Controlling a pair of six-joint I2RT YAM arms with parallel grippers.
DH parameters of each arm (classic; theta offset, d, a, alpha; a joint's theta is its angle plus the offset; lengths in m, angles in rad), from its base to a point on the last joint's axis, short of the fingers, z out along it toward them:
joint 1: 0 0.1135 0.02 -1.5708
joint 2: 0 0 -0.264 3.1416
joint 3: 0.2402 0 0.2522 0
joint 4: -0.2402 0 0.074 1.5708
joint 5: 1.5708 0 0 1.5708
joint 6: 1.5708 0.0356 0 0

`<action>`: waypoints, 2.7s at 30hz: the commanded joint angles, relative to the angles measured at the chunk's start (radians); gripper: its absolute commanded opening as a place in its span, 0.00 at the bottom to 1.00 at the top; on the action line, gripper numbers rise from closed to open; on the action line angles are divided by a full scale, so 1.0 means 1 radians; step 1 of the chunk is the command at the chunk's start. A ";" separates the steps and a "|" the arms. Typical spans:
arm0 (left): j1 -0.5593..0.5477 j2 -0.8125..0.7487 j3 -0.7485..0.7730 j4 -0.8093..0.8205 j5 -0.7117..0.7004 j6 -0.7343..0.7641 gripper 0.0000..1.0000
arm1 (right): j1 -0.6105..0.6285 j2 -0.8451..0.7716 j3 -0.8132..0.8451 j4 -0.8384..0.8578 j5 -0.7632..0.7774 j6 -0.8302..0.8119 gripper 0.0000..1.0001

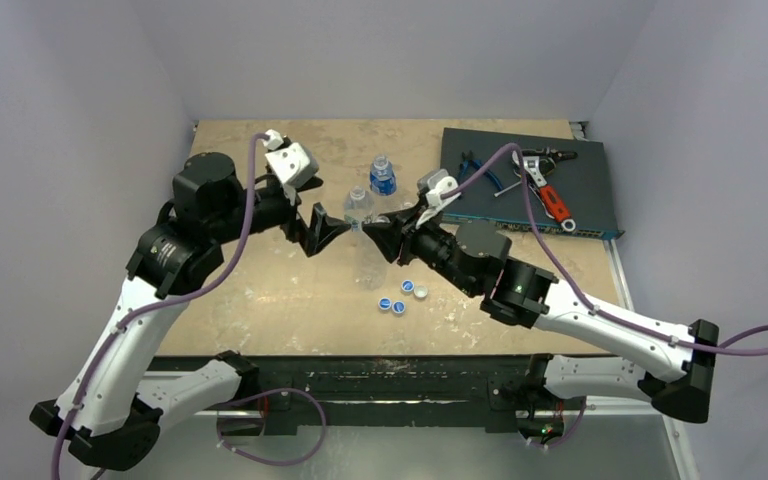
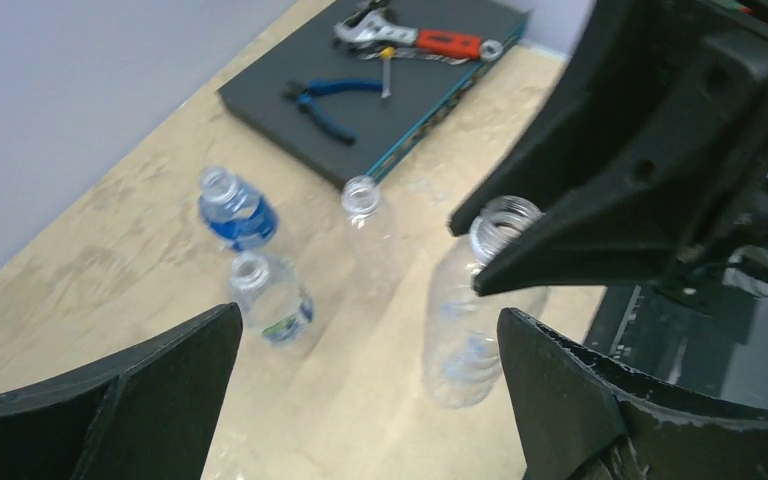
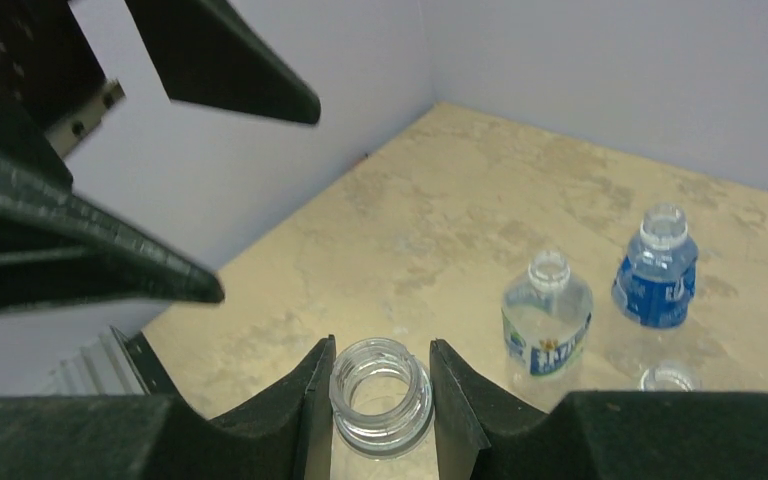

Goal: Unscrew the bottle caps
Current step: Place the plastic bottle at the center of the board, then reset both arms

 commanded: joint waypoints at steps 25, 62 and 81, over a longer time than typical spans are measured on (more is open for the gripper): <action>0.140 0.210 -0.117 0.188 -0.622 0.066 1.00 | 0.001 0.393 -0.244 0.566 0.338 -0.027 0.00; 0.142 0.216 -0.098 0.214 -0.664 0.082 1.00 | 0.012 0.322 -0.177 0.453 0.322 -0.063 0.79; 0.564 0.285 -0.368 0.551 -0.202 -0.022 1.00 | -0.456 -0.060 -0.066 0.012 0.158 0.100 0.99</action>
